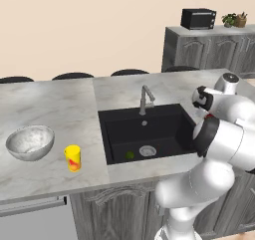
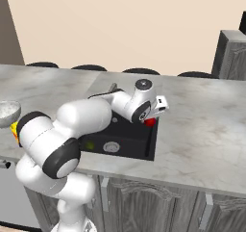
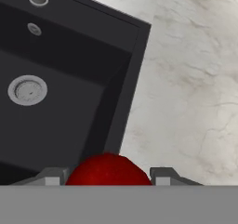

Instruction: Remove the lime and apple from the sink. Then move the bowl and cup from the counter to the sink for washing.

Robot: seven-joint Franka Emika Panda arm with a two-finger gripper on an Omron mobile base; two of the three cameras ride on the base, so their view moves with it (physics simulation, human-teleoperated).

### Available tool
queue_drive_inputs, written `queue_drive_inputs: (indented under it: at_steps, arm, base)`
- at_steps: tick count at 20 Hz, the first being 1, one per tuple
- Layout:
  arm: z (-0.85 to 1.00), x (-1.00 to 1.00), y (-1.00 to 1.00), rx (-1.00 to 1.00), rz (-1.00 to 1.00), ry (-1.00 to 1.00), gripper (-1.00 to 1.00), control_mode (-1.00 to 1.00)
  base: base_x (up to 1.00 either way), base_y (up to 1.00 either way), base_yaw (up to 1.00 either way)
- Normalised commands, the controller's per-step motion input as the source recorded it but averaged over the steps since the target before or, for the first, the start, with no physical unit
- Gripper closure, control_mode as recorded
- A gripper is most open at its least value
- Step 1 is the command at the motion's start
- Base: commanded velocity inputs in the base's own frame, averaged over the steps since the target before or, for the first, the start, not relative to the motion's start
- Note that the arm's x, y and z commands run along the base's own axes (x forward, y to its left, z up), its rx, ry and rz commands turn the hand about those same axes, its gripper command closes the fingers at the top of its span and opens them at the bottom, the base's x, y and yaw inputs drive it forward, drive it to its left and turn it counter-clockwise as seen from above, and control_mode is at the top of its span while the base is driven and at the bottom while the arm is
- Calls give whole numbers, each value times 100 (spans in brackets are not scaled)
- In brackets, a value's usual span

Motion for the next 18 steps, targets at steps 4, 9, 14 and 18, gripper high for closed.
queue_drive_inputs:
  at_steps: [4,9,14,18]
  arm:
    - [0,0,-43,-3,0,0,100,-100]
    - [0,0,-43,-5,0,0,100,-100]
    - [-6,0,-34,-10,0,0,100,-100]
    - [-18,0,-27,-3,0,0,100,-100]
  base:
    - [0,0,0]
    - [0,0,0]
    - [0,0,0]
    - [0,0,0]
